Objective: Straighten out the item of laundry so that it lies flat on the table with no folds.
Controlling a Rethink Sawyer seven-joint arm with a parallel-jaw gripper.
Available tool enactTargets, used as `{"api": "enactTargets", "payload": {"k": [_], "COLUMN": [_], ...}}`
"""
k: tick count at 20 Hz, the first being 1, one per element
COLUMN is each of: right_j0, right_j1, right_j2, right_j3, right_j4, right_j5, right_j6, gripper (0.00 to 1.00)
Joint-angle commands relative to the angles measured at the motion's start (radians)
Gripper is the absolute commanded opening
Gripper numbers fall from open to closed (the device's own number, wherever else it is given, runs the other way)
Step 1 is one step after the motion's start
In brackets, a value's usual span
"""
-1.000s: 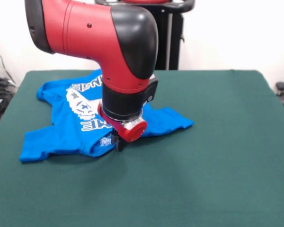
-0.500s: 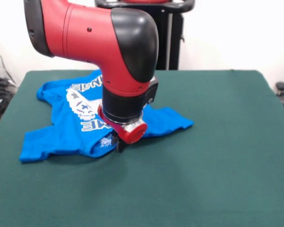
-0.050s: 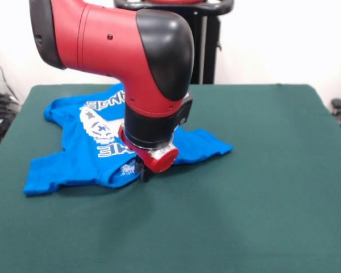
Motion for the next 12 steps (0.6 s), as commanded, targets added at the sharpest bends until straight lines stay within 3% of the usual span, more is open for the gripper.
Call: {"api": "enactTargets", "payload": {"k": [1, 12], "right_j0": [0.061, 0.068], "right_j1": [-0.020, -0.012], "right_j2": [0.165, 0.175], "right_j3": [-0.193, -0.232], "right_j4": [0.061, 0.065], "right_j5": [-0.052, -0.016], "right_j6": [-0.026, -0.033], "gripper": [0.00, 0.00]}}
